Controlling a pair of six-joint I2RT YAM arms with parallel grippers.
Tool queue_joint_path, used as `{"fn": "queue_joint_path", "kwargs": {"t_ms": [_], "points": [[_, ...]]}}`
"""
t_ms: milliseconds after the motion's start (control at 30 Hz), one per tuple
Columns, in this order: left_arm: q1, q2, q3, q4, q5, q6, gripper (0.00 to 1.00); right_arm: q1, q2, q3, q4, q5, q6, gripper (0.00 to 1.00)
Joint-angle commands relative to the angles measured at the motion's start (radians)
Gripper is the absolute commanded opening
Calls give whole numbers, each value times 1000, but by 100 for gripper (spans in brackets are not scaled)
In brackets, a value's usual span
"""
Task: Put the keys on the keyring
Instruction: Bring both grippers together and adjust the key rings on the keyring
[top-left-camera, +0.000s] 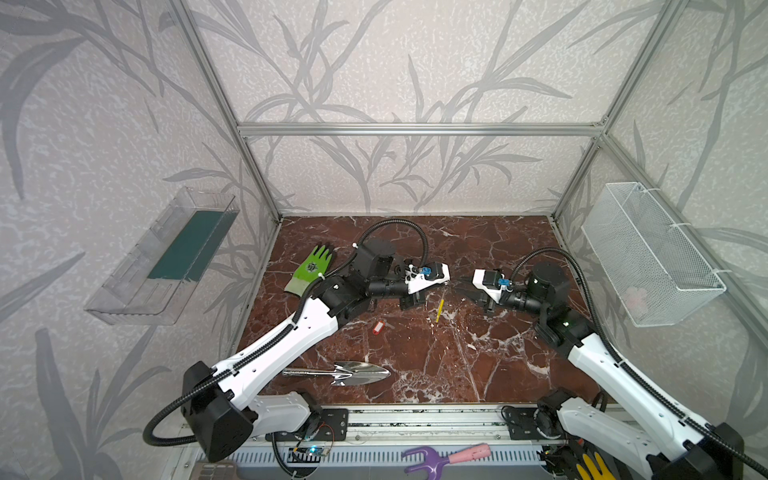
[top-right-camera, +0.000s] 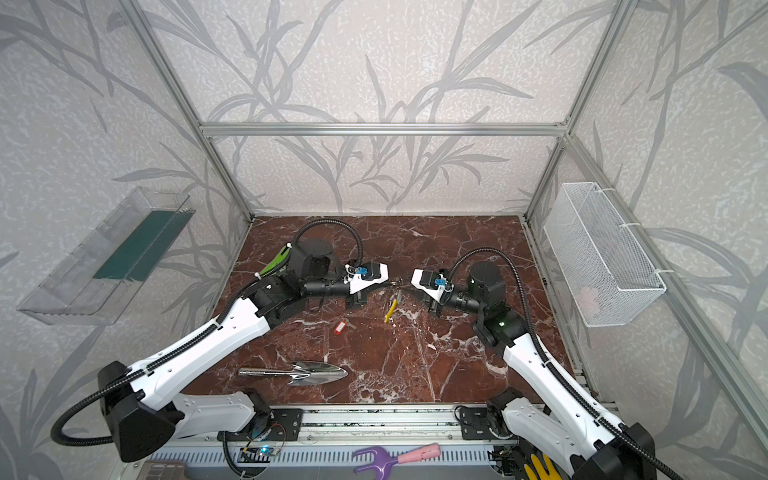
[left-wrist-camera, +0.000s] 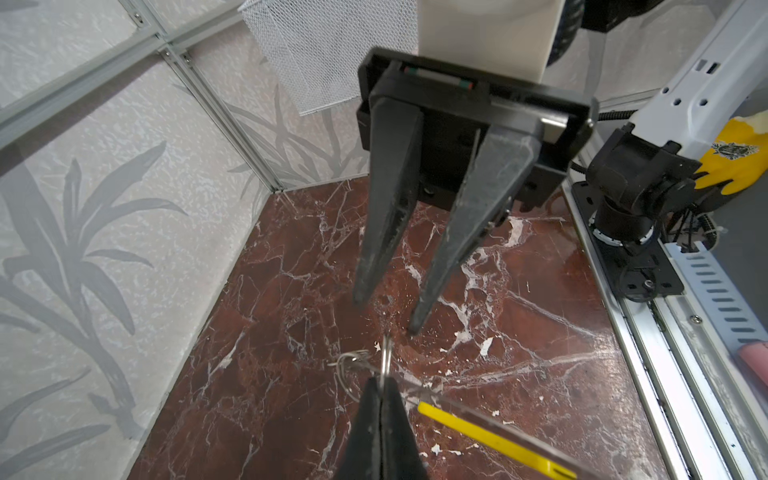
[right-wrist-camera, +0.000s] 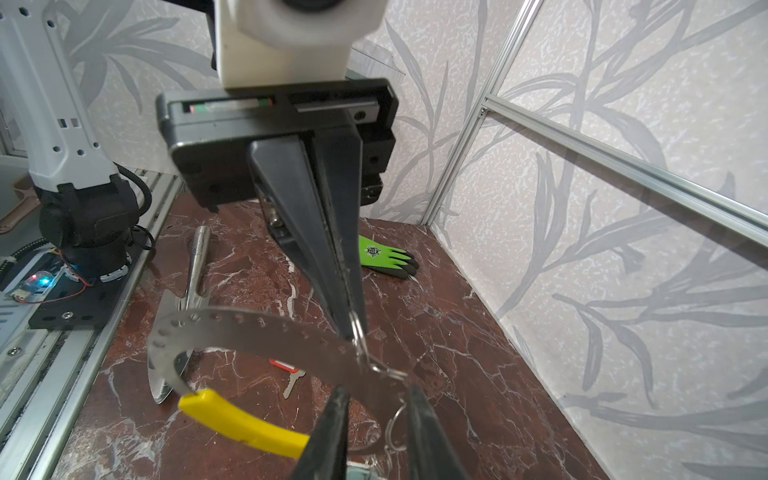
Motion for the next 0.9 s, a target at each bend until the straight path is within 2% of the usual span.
{"fn": "queue_joint_path", "kwargs": {"t_ms": [0,367,567,800,867], "points": [[-9,2,51,-50,-1,55,0,7,15,40,-16,-32,-7,26],[-21,19,72,-62,-15,49,0,17,61,68,-52,-99,-11,23],[-28,29,86,-94,-24,71,0,18,60,73,-56,-96,-11,20],[-32,24,90,-95,-20,69,0,18,67,87,-119,-105,-42,0],[-32,16,78,-73,-25,57,0,17,64,82,-111,-100,-37,0]]}}
